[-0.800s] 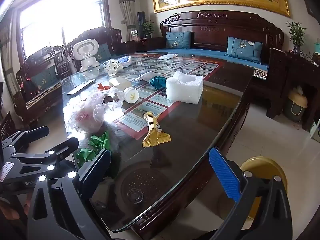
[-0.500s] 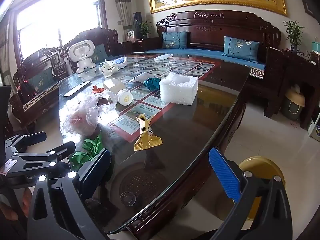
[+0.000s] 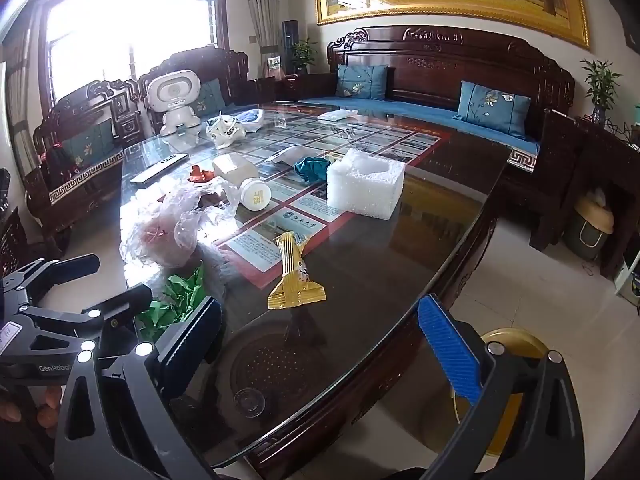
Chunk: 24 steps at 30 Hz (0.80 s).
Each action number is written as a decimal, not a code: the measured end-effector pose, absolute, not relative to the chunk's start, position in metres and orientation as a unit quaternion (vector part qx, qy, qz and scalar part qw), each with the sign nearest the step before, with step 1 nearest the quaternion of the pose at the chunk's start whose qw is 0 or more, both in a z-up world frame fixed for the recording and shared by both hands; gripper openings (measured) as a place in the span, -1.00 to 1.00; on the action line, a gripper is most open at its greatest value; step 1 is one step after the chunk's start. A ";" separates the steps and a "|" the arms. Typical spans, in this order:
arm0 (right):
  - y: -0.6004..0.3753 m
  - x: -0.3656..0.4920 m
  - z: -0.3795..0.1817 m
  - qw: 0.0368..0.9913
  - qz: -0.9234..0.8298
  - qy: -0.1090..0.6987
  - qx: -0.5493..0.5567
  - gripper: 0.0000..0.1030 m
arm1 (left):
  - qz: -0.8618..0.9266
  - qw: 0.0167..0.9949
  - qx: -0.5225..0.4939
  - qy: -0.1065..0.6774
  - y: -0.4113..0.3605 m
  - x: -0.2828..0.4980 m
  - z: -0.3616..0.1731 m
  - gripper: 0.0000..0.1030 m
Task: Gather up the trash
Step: 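Move both grippers toward the green paper and gold wrapper on the table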
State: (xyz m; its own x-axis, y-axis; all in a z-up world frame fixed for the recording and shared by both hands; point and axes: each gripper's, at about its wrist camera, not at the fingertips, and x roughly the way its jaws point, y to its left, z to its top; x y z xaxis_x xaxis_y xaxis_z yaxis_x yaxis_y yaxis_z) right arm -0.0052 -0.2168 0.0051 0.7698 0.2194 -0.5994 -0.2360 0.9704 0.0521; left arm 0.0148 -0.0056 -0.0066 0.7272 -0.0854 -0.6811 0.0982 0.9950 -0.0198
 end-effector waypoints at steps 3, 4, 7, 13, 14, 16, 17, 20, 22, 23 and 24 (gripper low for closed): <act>-0.218 -0.005 0.006 0.943 0.118 0.311 -0.025 0.84 | -0.071 0.925 -0.015 0.373 -0.008 0.018 -0.008 0.93; -0.218 -0.005 0.006 0.943 0.117 0.310 -0.031 0.84 | -0.077 0.924 -0.026 0.374 -0.009 0.019 -0.008 0.93; -0.220 -0.003 0.006 0.943 0.113 0.310 -0.040 0.84 | -0.082 0.923 -0.022 0.374 -0.010 0.012 -0.011 0.93; -0.238 0.003 0.010 0.948 0.098 0.303 -0.028 0.84 | -0.085 0.923 0.020 0.374 -0.038 0.018 -0.019 0.93; -0.240 0.003 0.011 0.948 0.095 0.302 -0.026 0.84 | -0.079 0.924 0.022 0.374 -0.039 0.022 -0.021 0.93; -0.244 0.004 0.011 0.948 0.094 0.302 -0.025 0.84 | -0.076 0.923 0.016 0.377 -0.040 0.023 -0.023 0.93; -0.245 0.005 0.010 0.948 0.094 0.302 -0.026 0.84 | -0.075 0.922 0.013 0.379 -0.040 0.026 -0.024 0.93; -0.245 0.008 0.008 0.947 0.097 0.306 -0.031 0.84 | -0.078 0.921 0.011 0.381 -0.043 0.029 -0.026 0.92; -0.244 0.011 0.006 0.945 0.101 0.310 -0.033 0.84 | -0.075 0.922 0.015 0.381 -0.044 0.032 -0.028 0.92; -0.244 0.012 0.005 0.944 0.104 0.312 -0.033 0.84 | -0.074 0.922 0.016 0.381 -0.045 0.032 -0.028 0.92; -0.244 0.013 0.004 0.943 0.108 0.313 -0.032 0.84 | -0.072 0.921 0.017 0.382 -0.045 0.033 -0.029 0.90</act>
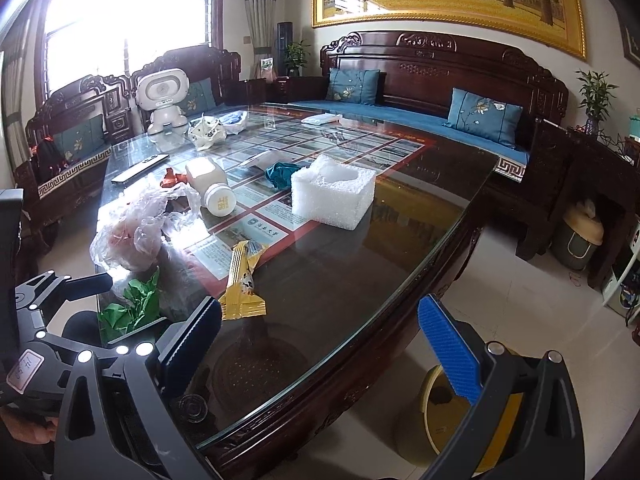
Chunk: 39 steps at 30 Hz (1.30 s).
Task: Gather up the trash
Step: 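Move both grippers toward the green paper and gold wrapper on the table, then grasp the green crumpled paper with the left gripper while the right gripper grasps the gold wrapper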
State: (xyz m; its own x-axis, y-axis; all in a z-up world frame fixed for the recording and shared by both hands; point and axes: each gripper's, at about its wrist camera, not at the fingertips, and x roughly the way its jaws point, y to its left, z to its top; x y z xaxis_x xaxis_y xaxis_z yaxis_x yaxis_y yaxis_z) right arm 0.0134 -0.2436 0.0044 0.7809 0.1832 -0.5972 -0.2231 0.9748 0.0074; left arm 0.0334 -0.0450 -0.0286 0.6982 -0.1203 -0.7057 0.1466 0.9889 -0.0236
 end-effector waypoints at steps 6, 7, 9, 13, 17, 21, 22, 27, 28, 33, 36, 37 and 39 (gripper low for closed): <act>-0.242 0.020 0.004 0.938 0.128 0.319 -0.026 0.84 | -0.063 0.919 0.021 0.389 -0.045 0.037 -0.031 0.58; -0.242 0.021 0.004 0.937 0.132 0.321 -0.025 0.84 | -0.064 0.918 0.021 0.391 -0.045 0.037 -0.033 0.49; -0.241 0.022 0.004 0.935 0.141 0.324 -0.022 0.84 | -0.068 0.915 0.018 0.398 -0.044 0.039 -0.036 0.29; -0.239 0.024 0.004 0.932 0.152 0.329 -0.019 0.84 | -0.074 0.911 0.006 0.405 -0.039 0.040 -0.040 0.00; -0.236 0.025 0.000 0.929 0.156 0.334 -0.023 0.84 | -0.082 0.914 -0.021 0.398 -0.025 0.039 -0.038 -0.12; -0.229 0.026 -0.003 0.926 0.165 0.339 -0.027 0.84 | -0.090 0.918 -0.040 0.384 -0.012 0.035 -0.030 -0.17; -0.227 0.026 -0.003 0.925 0.167 0.340 -0.030 0.84 | -0.090 0.920 -0.043 0.379 -0.009 0.033 -0.027 -0.17; -0.214 0.031 -0.004 0.920 0.182 0.345 -0.042 0.84 | -0.089 0.926 -0.050 0.363 0.005 0.025 -0.015 -0.17; -0.211 0.033 -0.004 0.919 0.184 0.346 -0.044 0.84 | -0.091 0.926 -0.051 0.362 0.007 0.025 -0.014 -0.17; -0.200 0.041 -0.006 0.916 0.186 0.353 -0.054 0.84 | -0.088 0.927 -0.055 0.359 0.017 0.024 -0.012 -0.16; -0.194 0.048 -0.007 0.913 0.191 0.355 -0.057 0.83 | -0.091 0.928 -0.055 0.357 0.018 0.023 -0.013 -0.15; -0.192 0.050 -0.007 0.913 0.191 0.355 -0.059 0.79 | -0.093 0.928 -0.056 0.358 0.018 0.024 -0.013 -0.15; -0.187 0.057 -0.007 0.911 0.193 0.359 -0.065 0.71 | -0.093 0.927 -0.058 0.359 0.019 0.025 -0.014 -0.15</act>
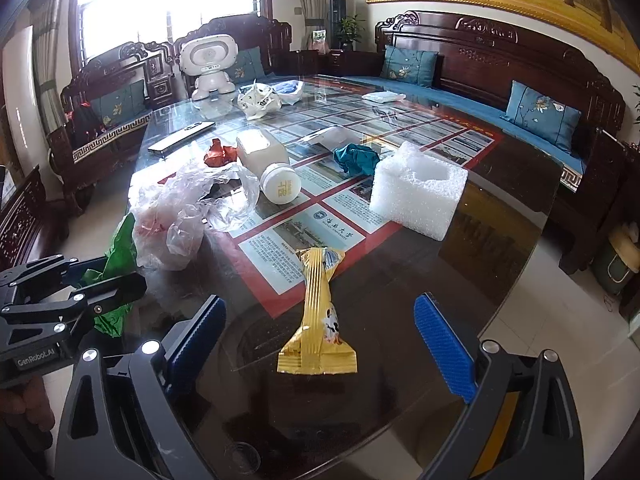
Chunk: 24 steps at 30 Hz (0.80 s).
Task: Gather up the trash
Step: 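Grasp the green crumpled paper with the left gripper while the right gripper grasps the gold wrapper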
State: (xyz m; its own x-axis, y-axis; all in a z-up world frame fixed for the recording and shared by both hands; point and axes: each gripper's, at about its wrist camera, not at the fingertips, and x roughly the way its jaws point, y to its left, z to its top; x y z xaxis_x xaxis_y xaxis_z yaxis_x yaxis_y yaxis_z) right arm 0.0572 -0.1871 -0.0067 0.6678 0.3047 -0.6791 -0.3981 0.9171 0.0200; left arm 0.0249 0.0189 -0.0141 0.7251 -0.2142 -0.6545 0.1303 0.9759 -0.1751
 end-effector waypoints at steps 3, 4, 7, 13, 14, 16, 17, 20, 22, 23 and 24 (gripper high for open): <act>-0.184 0.073 -0.010 0.905 0.190 0.374 -0.070 0.46 | -0.097 0.926 -0.060 0.360 0.018 0.027 -0.015 -0.15; -0.183 0.078 -0.012 0.902 0.189 0.381 -0.070 0.36 | -0.099 0.926 -0.058 0.360 0.018 0.027 -0.015 -0.15; -0.184 0.090 -0.019 0.894 0.189 0.400 -0.067 0.10 | -0.102 0.926 -0.057 0.360 0.017 0.027 -0.015 -0.15; -0.182 0.093 -0.030 0.877 0.221 0.423 -0.063 -0.75 | -0.107 0.924 -0.054 0.362 0.017 0.030 -0.016 -0.15; -0.181 0.091 -0.030 0.878 0.219 0.419 -0.073 -0.78 | -0.107 0.924 -0.054 0.362 0.017 0.030 -0.016 -0.15; -0.181 0.086 -0.028 0.881 0.223 0.411 -0.076 -0.80 | -0.108 0.924 -0.053 0.362 0.016 0.030 -0.016 -0.15; -0.182 0.083 -0.026 0.881 0.229 0.407 -0.073 -0.80 | -0.109 0.924 -0.053 0.362 0.016 0.031 -0.016 -0.15; -0.186 0.075 -0.018 0.887 0.228 0.393 -0.076 -0.80 | -0.112 0.924 -0.052 0.362 0.013 0.033 -0.015 -0.15; -0.189 0.069 -0.012 0.892 0.225 0.384 -0.077 -0.80 | -0.114 0.924 -0.050 0.361 0.011 0.033 -0.014 -0.15; -0.190 0.067 -0.009 0.894 0.225 0.381 -0.077 -0.80 | -0.115 0.924 -0.049 0.360 0.010 0.032 -0.014 -0.15; -0.192 0.065 -0.007 0.895 0.225 0.377 -0.077 -0.80 | -0.115 0.925 -0.048 0.360 0.008 0.033 -0.013 -0.15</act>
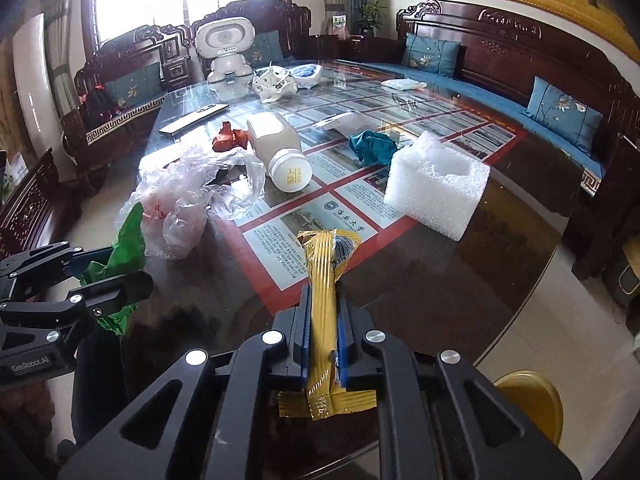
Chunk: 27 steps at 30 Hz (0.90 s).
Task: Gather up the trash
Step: 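Grasp the green crumpled paper with the left gripper while the right gripper grasps the gold wrapper, then carry the green paper and gold wrapper with both grippers over the yellow bucket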
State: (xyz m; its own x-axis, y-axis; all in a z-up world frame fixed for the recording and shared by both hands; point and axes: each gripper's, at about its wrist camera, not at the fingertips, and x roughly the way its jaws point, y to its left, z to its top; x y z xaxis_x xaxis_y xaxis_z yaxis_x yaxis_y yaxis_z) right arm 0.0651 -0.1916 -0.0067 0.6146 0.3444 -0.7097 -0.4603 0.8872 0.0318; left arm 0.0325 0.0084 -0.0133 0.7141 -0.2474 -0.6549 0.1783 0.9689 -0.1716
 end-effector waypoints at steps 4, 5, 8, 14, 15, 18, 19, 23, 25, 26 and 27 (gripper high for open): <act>-0.195 0.056 0.000 0.900 0.222 0.367 -0.081 -0.80 | -0.118 0.925 -0.045 0.359 0.004 0.032 -0.013 -0.15; -0.197 0.054 0.002 0.900 0.222 0.365 -0.080 -0.80 | -0.120 0.924 -0.045 0.359 0.003 0.031 -0.012 -0.15; -0.203 0.048 0.006 0.905 0.218 0.357 -0.077 -0.80 | -0.125 0.924 -0.040 0.358 -0.005 0.030 -0.011 -0.15; -0.225 0.035 0.015 0.915 0.206 0.341 -0.065 -0.80 | -0.145 0.924 -0.024 0.354 -0.028 0.031 -0.003 -0.15; -0.230 0.033 0.016 0.917 0.203 0.338 -0.063 -0.80 | -0.148 0.923 -0.020 0.353 -0.033 0.031 -0.001 -0.15; -0.244 0.028 0.019 0.920 0.195 0.334 -0.057 -0.80 | -0.165 0.921 -0.013 0.352 -0.052 0.035 0.002 -0.15; -0.249 0.026 0.020 0.921 0.193 0.333 -0.054 -0.80 | -0.169 0.921 -0.010 0.352 -0.057 0.037 0.003 -0.15; -0.272 0.022 0.020 0.924 0.183 0.334 -0.041 -0.80 | -0.182 0.918 -0.001 0.353 -0.080 0.044 0.004 -0.15; -0.286 0.022 0.020 0.925 0.175 0.334 -0.035 -0.80 | -0.187 0.916 0.004 0.355 -0.091 0.048 0.004 -0.15; -0.292 0.021 0.022 0.926 0.170 0.334 -0.032 -0.80 | -0.190 0.915 0.006 0.356 -0.097 0.050 0.003 -0.15; -0.298 0.021 0.023 0.928 0.164 0.334 -0.030 -0.80 | -0.193 0.913 0.009 0.358 -0.102 0.052 0.002 -0.15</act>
